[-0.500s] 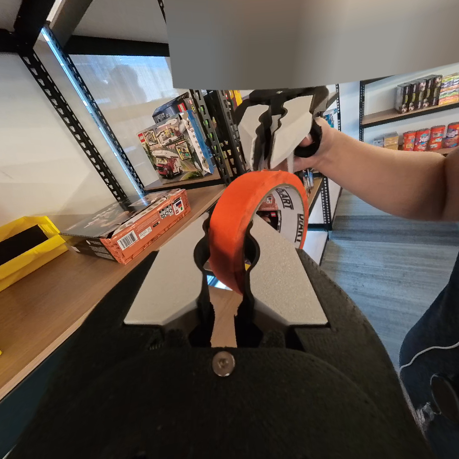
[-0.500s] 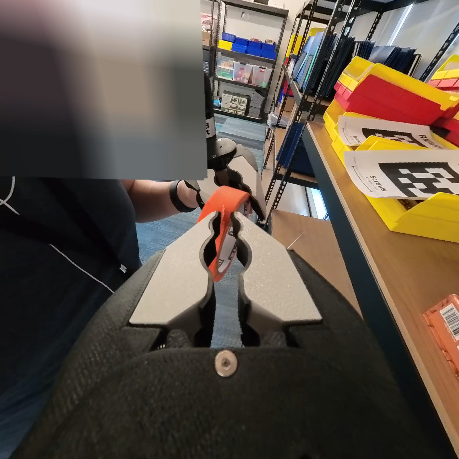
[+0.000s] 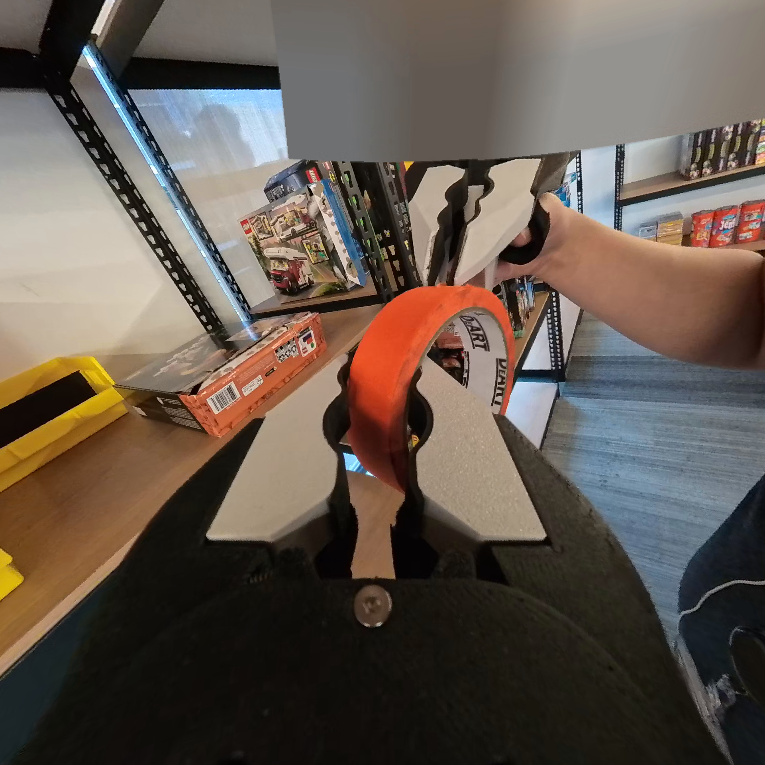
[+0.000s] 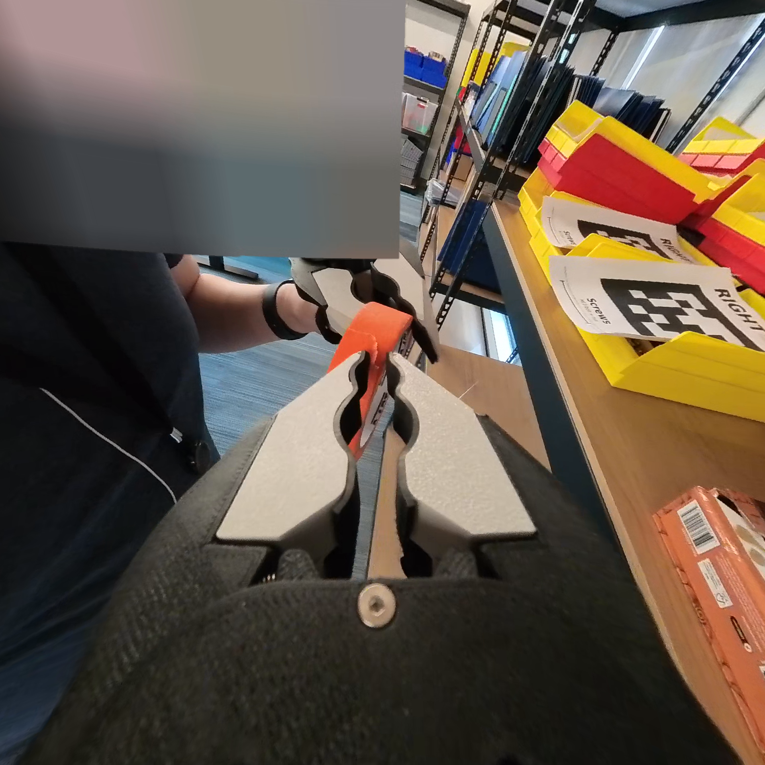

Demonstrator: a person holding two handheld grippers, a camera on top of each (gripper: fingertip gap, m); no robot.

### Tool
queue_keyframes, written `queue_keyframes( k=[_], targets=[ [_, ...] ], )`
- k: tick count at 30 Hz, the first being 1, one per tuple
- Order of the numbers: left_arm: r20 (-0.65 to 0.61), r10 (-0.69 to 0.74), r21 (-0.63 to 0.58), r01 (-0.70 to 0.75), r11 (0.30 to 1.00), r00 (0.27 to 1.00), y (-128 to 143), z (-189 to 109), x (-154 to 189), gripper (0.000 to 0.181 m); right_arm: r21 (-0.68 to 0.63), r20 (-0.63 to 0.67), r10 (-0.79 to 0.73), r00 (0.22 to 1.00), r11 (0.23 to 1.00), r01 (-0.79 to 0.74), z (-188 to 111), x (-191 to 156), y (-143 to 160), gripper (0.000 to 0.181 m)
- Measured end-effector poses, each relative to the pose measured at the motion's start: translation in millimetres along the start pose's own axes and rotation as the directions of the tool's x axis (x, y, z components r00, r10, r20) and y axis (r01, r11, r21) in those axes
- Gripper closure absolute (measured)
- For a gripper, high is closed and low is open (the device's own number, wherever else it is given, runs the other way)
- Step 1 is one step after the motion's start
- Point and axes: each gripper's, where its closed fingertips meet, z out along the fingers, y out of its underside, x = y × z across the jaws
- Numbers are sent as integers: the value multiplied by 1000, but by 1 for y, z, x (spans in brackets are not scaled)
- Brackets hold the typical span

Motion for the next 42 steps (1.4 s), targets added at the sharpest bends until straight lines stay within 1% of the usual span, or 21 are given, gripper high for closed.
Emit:
queue_keyframes(
  k=[2, 4, 5, 10, 13, 14, 22, 26, 28, 29, 31, 33, 34, 35, 36, 39, 40, 42],
  targets=[
    [2, -1, -1, 1, 1000, 1000, 0, 0, -1, 160, -9, -13, -8, 1000, 1000, 7, 0, 2, 0, 176],
    [5, -7, 0, 7, 1000, 1000, 0, 1, -2, 161, -12, -56, -62, 996, 998, 61, -1, 4, -2, 180],
    [1, -8, 0, 8, 1000, 1000, 0, 1, -2, 161, -29, -41, -76, 996, 997, 75, 0, 1, -1, 179],
    [1, 12, -17, -12, 1000, 1000, 3, 2, -2, 160, -50, -20, -37, 999, 998, 36, 3, 0, 2, 174],
    [2, 13, -19, -13, 1000, 1000, 4, 2, -3, 160, -60, -2, 2, 1000, 998, -2, 3, 0, 4, 177],
    [2, 15, -21, -15, 1000, 1000, 4, 2, -3, 160, -68, -4, 12, 1000, 998, -12, 3, 1, 5, 181],
    [3, 20, -28, -20, 999, 1000, 9, 3, -4, 160, -67, 16, 47, 999, 997, -45, 3, 1, 10, 181],
    [-2, 9, -24, -9, 1000, 1000, 10, 3, -4, 160, -42, 25, 59, 998, 997, -58, 3, 0, 10, 181],
    [17, 0, -21, 0, 1000, 1000, 11, 1, -9, 160, -24, 63, 68, 996, 997, -67, 1, -7, 8, 181],
    [17, -13, -13, 13, 1000, 1000, 10, -1, -11, 161, -12, 52, 70, 996, 997, -70, 0, -6, 7, 181],
    [-7, -37, 4, 37, 999, 999, 7, -3, -10, 160, 7, -10, 48, 999, 999, -48, -2, 2, 6, 181],
    [-9, -20, -3, 20, 1000, 1000, 7, -3, -9, 160, 91, -11, 32, 999, 995, -31, -6, 2, -7, 181],
    [-12, -10, -11, 10, 1000, 1000, 8, -2, -7, 161, 105, -4, 33, 999, 994, -32, -7, 1, -10, 179],
    [-16, -4, -15, 4, 1000, 1000, 8, 0, -5, 161, 94, -9, 37, 999, 995, -36, -6, 3, -9, 169],
    [-21, -3, -14, 3, 1000, 1000, 8, 1, -4, 161, 77, -12, 32, 999, 997, -31, -3, 4, -7, 166],
    [-30, -7, -8, 6, 1000, 1000, 7, 3, -1, 160, 27, 18, 11, 1000, 1000, -12, 4, -1, -1, 170],
    [-31, -5, -6, 5, 1000, 1000, 6, 3, -1, 161, 9, 30, 14, 999, 1000, -14, 6, -3, 1, 175],
    [-25, 3, -6, -3, 1000, 1000, 5, 3, -1, 160, 4, 25, 21, 999, 1000, -21, 6, -2, 1, 175]
  ],
)
